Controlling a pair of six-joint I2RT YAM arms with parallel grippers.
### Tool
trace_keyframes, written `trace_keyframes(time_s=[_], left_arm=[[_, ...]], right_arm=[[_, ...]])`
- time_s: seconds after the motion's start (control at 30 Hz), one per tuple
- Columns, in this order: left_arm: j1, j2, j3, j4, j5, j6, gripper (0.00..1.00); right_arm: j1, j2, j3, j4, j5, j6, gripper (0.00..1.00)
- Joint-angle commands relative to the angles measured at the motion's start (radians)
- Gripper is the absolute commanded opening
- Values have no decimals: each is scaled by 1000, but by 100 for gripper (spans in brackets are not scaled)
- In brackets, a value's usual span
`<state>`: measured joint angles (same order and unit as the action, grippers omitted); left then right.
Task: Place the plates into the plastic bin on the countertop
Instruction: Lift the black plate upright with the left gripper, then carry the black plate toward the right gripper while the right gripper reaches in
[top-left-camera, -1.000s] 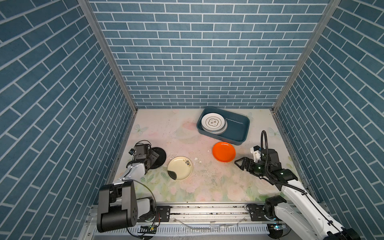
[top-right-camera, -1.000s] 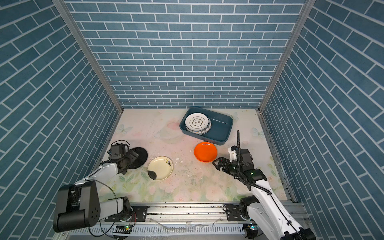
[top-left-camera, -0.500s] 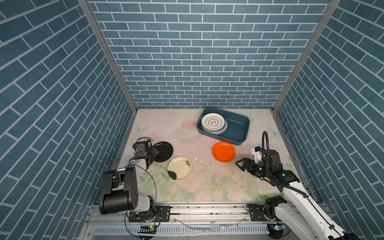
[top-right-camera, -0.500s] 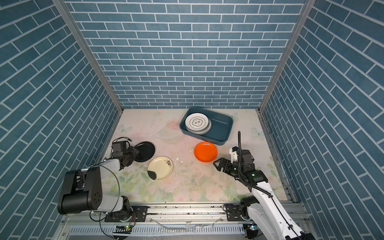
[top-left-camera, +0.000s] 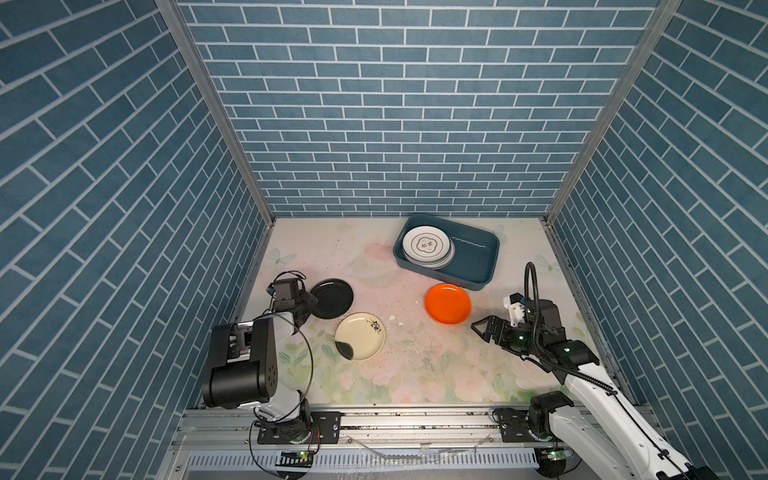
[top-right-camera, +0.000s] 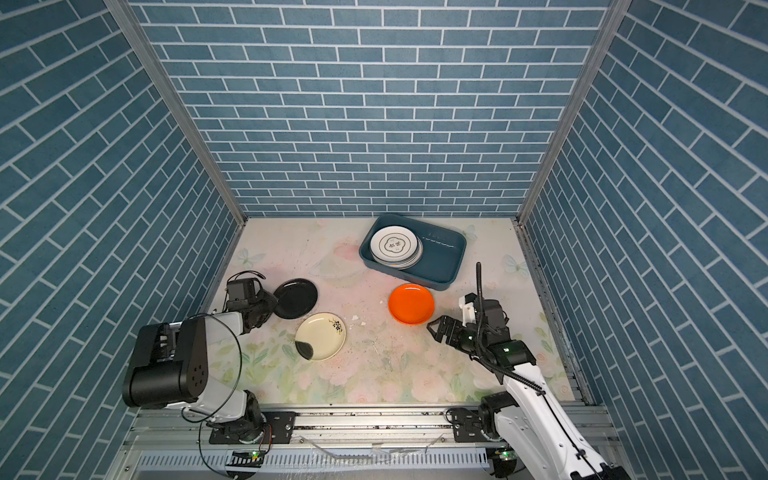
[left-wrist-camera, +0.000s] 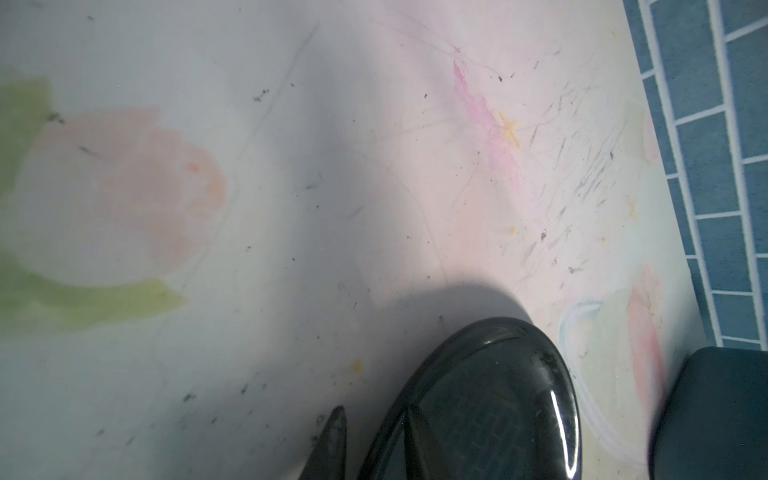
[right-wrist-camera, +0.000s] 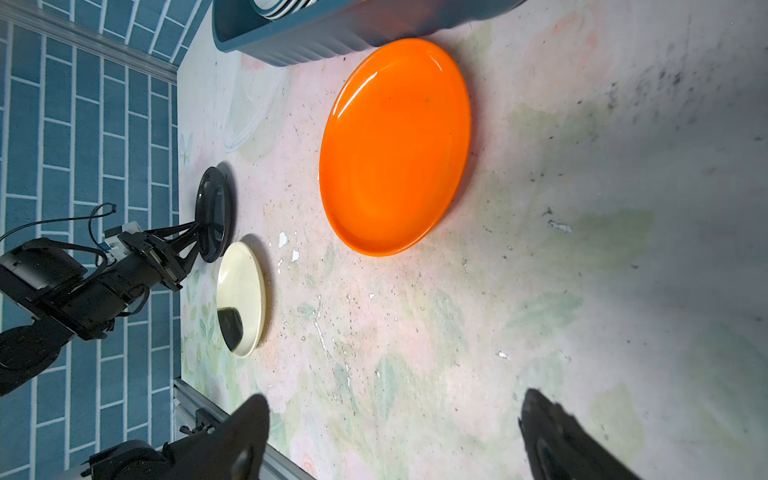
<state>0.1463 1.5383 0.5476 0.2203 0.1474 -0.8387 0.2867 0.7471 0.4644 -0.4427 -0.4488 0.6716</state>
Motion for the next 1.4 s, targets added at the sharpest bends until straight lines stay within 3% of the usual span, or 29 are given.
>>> trace_keyframes(time_s=[0.0, 0.4, 0.6, 0.9, 1.1, 1.37], left_arm=[[1, 47, -13, -133, 15, 7, 18], [0, 16, 20, -187, 21, 34, 0], [0, -99, 30, -256, 29, 54, 0], [-22, -301, 94, -397, 141, 90, 0], [-130, -423, 115, -436, 164, 57, 0], [-391, -483, 210, -467, 56, 9, 0]], right_arm=[[-4, -13, 23, -25, 19, -33, 95], [-5, -15, 22, -22, 7, -32, 95], [-6, -15, 36, -6, -28, -6, 95], [-6, 2, 14, 114, -90, 83, 93], [-4, 58, -17, 274, -169, 182, 93], [18, 113, 13, 424, -211, 268, 86]])
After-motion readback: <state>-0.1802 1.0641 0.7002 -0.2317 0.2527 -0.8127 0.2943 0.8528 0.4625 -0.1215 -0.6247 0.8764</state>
